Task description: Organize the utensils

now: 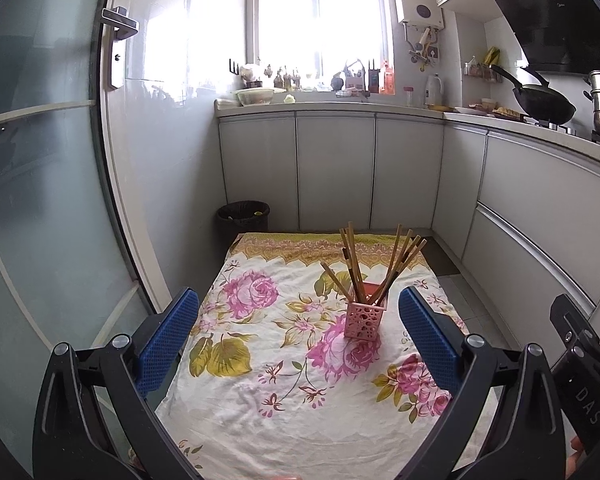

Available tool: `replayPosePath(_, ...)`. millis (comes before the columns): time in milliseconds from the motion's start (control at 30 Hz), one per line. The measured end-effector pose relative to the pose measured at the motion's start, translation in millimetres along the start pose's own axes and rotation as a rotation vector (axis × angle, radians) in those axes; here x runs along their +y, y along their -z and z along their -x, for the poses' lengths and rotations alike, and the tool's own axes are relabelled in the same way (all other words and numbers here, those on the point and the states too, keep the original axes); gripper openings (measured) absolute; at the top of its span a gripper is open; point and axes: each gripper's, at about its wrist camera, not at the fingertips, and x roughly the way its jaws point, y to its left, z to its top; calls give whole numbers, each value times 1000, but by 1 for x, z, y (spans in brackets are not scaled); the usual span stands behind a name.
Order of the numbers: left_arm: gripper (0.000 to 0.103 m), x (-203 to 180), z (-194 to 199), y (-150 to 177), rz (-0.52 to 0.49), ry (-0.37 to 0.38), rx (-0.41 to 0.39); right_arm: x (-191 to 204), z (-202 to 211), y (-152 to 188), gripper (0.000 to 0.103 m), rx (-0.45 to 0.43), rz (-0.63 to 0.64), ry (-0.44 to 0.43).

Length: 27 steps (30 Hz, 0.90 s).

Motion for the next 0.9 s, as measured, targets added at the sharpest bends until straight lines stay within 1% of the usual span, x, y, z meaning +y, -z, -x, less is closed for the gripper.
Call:
replayPosePath(400,96,2,-4,1,-11,-2,2,1,-2,1,96,8,-7,-7)
replayPosePath(500,96,3,-3,1,-7,4,-23,1,-2,1,96,9,-6,-6)
replayPosePath(700,96,-3,3,-2,-31,8,-70,0,-4,2,96,12,-10,-8)
replayPosePath(800,96,-7,1,1,-51,25,-51,0,-4,2,96,6,-12,-6)
replayPosePath(900,96,-6,-1,4,-31,31,-39,-1,-3,2,96,1,-15,-5)
